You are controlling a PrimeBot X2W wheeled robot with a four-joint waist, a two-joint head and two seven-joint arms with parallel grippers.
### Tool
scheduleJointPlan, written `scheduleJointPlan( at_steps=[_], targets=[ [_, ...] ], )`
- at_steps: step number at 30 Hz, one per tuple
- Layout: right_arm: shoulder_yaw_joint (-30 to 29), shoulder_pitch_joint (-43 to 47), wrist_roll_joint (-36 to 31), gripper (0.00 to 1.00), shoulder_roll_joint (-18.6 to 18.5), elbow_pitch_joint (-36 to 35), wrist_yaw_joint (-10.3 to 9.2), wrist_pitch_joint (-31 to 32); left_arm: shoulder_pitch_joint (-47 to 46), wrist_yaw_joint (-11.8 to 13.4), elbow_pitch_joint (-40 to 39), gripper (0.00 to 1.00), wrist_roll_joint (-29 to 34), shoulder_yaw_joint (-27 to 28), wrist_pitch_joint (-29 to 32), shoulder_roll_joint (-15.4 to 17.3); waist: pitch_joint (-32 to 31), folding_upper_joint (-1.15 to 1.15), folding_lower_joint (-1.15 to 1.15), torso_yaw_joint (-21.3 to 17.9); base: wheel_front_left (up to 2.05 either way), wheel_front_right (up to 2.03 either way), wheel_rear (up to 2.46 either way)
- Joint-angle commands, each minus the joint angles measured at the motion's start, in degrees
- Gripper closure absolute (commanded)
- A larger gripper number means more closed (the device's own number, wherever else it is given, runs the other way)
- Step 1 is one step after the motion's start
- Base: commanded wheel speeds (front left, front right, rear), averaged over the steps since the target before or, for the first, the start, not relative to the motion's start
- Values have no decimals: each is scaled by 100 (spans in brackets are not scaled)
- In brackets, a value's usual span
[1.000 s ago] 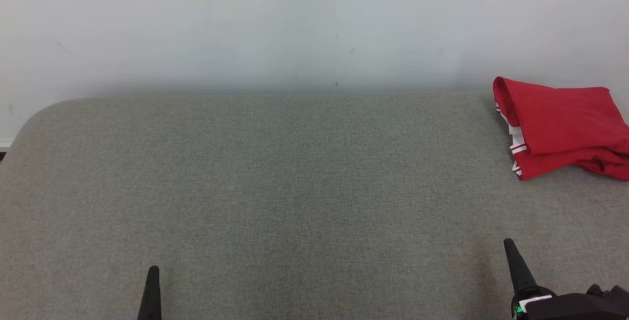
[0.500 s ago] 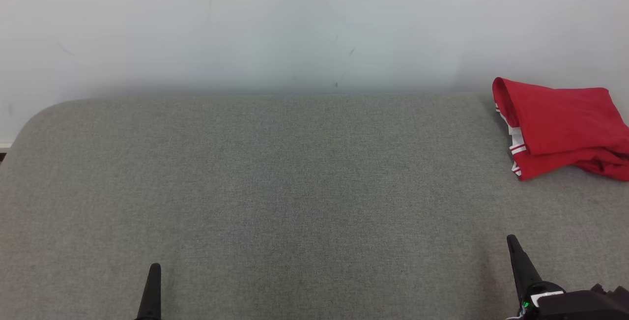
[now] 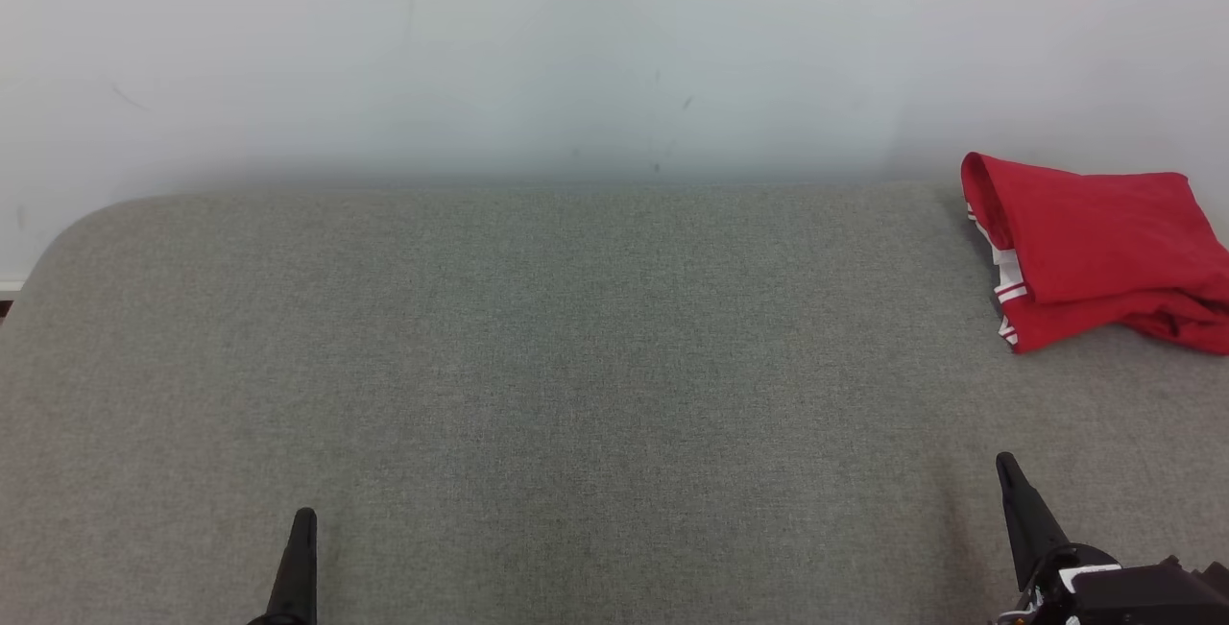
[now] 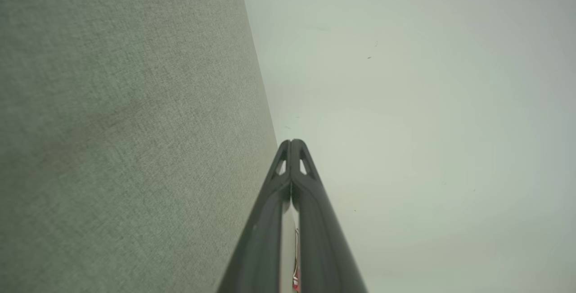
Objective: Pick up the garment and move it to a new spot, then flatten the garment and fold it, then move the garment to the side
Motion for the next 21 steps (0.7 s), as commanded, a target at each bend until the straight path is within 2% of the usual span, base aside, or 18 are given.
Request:
scheduleJointPlan(
  at_steps=[1,16,21],
  targets=[
    [-25,-77,101,100,-11,-41,-10,37,-93,-28,-35,100,-121,6,31,17,-1,0,0,0,0,0,0],
    [-146,-93,720,100,12,-54,-12,253,-101,-50,-69,100,-741,2,145,17,-15,0,0,-3,0,0,0],
    [-158,-95,695,100,23,-51,-12,263,-103,-52,-67,100,-746,2,135,17,-16,0,0,-3,0,0,0]
  ],
)
